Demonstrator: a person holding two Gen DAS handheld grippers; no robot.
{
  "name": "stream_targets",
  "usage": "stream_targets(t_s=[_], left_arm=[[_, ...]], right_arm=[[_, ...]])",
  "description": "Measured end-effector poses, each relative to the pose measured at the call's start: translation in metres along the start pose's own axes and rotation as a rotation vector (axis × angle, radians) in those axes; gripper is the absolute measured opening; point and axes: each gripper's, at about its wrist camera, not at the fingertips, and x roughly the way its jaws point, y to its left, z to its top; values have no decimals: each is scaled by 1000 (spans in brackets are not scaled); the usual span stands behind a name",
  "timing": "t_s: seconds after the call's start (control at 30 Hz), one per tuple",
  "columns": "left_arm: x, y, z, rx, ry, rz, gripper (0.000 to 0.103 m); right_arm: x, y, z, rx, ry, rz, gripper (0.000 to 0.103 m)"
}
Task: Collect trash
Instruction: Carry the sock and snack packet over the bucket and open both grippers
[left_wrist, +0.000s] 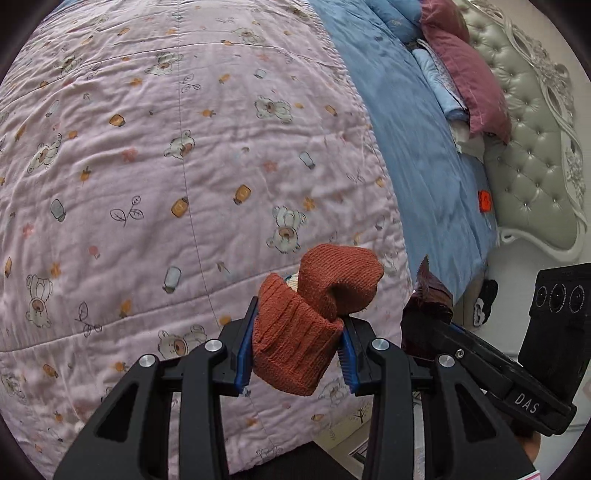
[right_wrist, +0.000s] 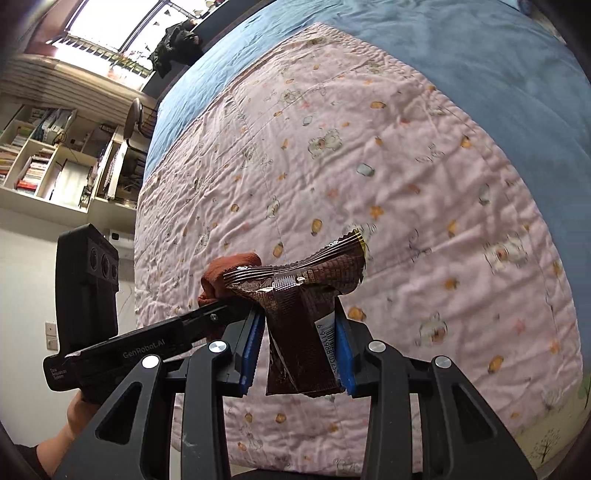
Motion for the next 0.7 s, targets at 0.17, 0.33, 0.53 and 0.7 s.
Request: stream_targets(t_s=[0.17,0.33,0.53,0.7], left_arm=[[-5,-20,-45,85,19,-3,38],[0,-37,-92,135,60,-17,38],[18,-70,-140,205,129,-25,38],[46,-109,-173,293,177,-8,38]], right_arm=[[-30,-28,-59,100,-44,-7,35],[-55,-50,-107,163,-84,-19,35],[-84,-80,-150,241,-126,-17,35],[-106,-120,-180,330,-156,6,35]])
